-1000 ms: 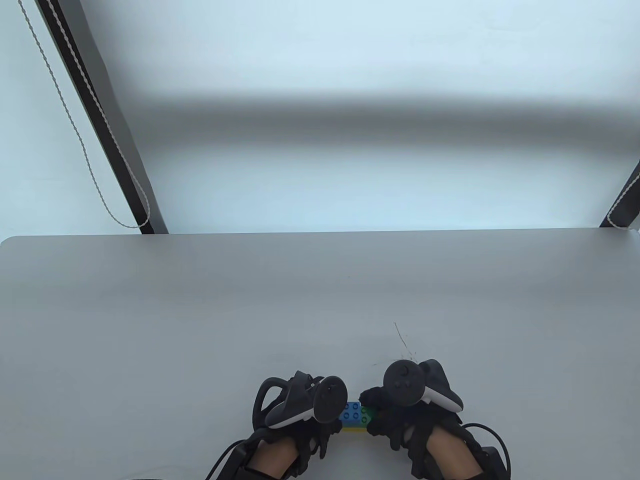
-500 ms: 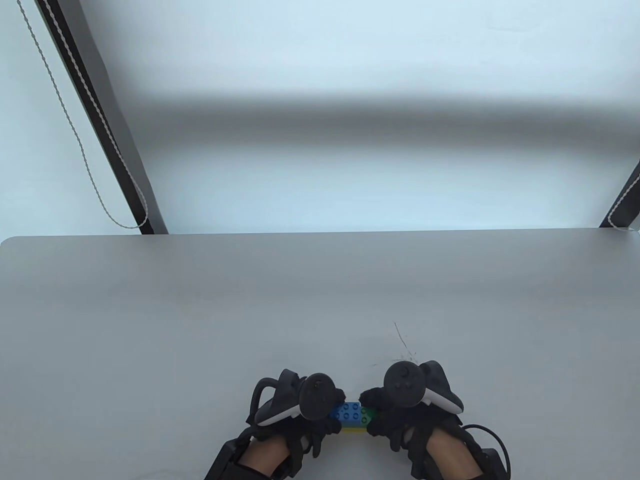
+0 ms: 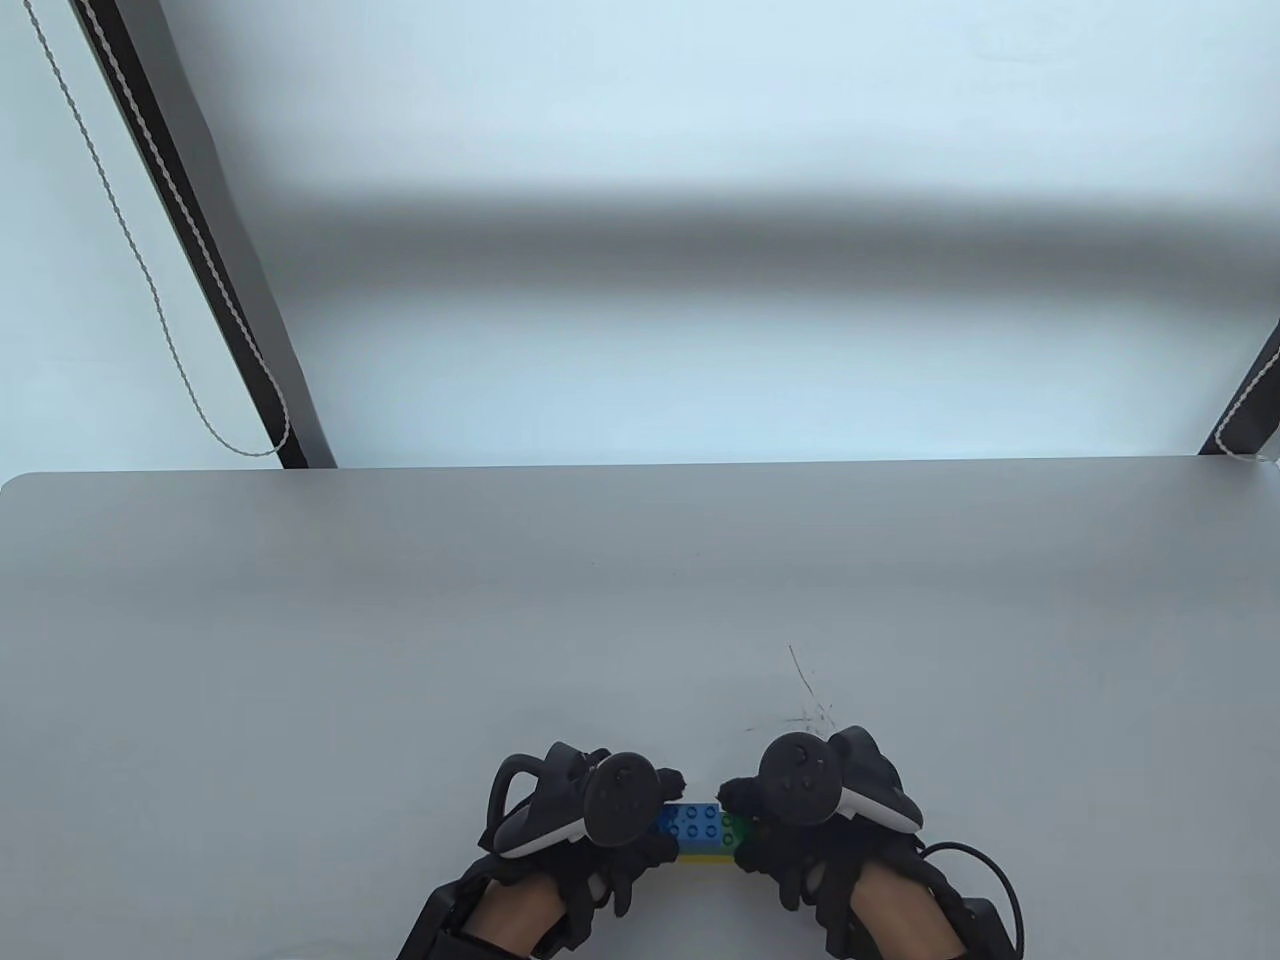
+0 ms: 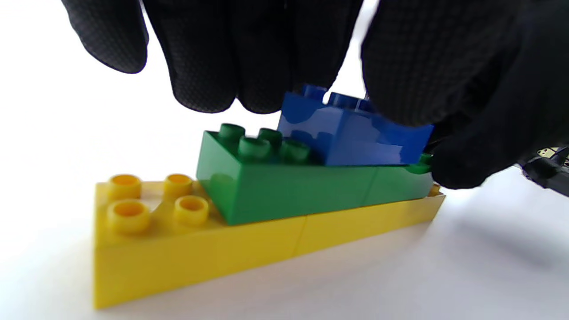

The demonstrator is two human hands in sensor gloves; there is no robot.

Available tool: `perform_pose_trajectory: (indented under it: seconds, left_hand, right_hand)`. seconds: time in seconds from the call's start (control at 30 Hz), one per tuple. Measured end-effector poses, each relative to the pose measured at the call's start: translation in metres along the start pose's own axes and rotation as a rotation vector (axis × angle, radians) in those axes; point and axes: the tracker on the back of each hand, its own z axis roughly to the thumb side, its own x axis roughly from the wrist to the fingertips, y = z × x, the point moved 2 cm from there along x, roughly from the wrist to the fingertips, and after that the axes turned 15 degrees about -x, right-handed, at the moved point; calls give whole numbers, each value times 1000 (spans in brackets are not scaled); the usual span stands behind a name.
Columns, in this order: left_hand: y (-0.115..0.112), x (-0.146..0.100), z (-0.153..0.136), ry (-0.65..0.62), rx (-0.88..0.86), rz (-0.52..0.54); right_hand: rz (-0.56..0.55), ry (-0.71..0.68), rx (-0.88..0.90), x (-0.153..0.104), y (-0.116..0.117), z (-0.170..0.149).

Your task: Stack lego bricks

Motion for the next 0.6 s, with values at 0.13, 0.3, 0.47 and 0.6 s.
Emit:
perform_pose_trajectory:
  seconds: [0.13,0.3,0.47,0.6]
  left_hand:
    - [10,-7,0,16,35,20]
    - [19,-12,-7,48,55,32]
    - [26,-14,-20,78,20,31]
    - [29,-14,-33,106,-13,8]
  right_hand:
    - [-9,6,-15,-3,-3,0]
    - [-43,10,-20,-10,-12,0]
    - [-93,15,-40,-17,-22,1]
    - [-132,18,-42,-22,-30,0]
